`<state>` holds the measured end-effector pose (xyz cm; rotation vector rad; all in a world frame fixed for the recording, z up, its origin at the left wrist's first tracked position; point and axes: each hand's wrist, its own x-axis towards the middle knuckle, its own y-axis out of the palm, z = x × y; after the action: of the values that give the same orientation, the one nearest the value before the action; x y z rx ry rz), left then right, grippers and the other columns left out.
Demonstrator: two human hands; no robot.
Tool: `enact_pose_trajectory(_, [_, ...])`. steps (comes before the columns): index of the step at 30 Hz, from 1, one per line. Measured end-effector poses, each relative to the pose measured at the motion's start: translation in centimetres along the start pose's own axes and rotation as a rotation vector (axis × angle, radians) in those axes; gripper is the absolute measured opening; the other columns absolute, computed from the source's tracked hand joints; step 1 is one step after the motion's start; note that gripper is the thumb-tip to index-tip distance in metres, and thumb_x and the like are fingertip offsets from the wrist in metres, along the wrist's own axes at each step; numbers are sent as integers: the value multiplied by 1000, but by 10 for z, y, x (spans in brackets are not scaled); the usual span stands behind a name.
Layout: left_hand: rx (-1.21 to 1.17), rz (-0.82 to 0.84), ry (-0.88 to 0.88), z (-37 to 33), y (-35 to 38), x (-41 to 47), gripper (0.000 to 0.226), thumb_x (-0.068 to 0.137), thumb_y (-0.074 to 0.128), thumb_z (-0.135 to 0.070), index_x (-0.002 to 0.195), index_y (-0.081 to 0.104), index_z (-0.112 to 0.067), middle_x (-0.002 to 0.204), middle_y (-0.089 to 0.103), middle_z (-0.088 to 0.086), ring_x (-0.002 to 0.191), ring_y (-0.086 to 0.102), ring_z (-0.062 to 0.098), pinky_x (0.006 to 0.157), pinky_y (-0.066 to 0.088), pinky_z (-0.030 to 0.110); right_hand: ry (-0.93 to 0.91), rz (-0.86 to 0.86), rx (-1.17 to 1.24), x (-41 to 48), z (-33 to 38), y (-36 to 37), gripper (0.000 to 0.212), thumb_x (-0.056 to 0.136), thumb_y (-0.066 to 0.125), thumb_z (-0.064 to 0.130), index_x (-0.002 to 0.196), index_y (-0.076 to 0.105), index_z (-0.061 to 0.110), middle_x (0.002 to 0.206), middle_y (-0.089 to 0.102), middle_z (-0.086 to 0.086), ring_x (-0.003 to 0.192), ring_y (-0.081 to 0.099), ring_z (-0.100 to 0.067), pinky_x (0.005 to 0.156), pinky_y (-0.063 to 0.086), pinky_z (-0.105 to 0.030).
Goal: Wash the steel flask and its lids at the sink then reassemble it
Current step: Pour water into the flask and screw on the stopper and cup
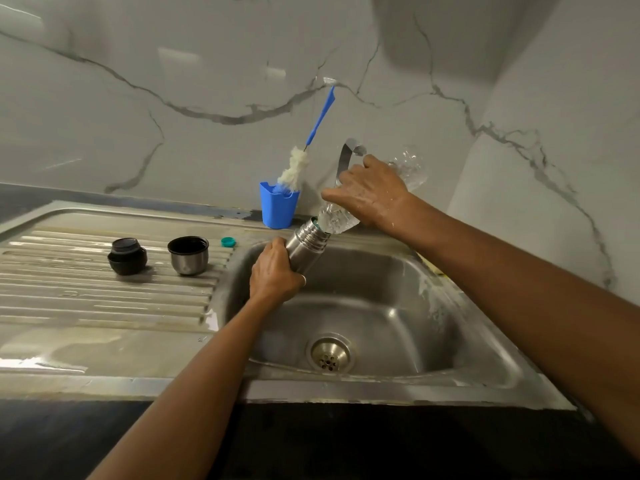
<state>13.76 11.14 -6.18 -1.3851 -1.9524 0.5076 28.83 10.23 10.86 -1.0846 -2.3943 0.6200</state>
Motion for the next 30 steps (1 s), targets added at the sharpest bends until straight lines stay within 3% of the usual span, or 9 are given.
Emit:
enact_pose_trajectory(4, [-3,20,1,-1,4,0,62,69,86,-15,118,47,-14,116,60,8,103,60,27,90,54,43,-17,-3,11,6,3,4,48,97,65,25,139,40,27,120,61,-7,115,57,-28,99,39,-39])
enact_pose_trajectory(9, [-7,24,-10,0,5,1,63,67,87,-17,116,47,-16,115,60,8,102,61,26,89,54,42,-34,-10,-27,12,5,8,51,95,67,27,138,39,30,122,60,-7,116,55,-27,102,37,-40])
enact_pose_trajectory(15, [-8,21,-7,0,7,2,62,66,88,-19,112,47,-16,113,61,8,101,62,29,87,54,44,-49,-21,-116,16,3,12,56,94,69,26,139,37,28,124,59,-8,121,51,-30,116,28,-54])
enact_pose_trajectory(22, [-20,16,2,1,8,3,62,66,88,-20,113,48,-16,112,62,7,100,62,29,87,55,45,-49,-14,-174,19,3,13,58,94,68,32,141,33,33,133,55,-8,129,44,-32,116,25,-56])
enact_pose_trajectory(30, [-58,21,-11,3,10,6,65,66,90,-21,115,48,-18,114,62,6,99,61,24,86,54,40,-50,-54,-175,22,6,4,66,89,74,26,142,34,30,135,53,-9,128,46,-32,112,28,-54])
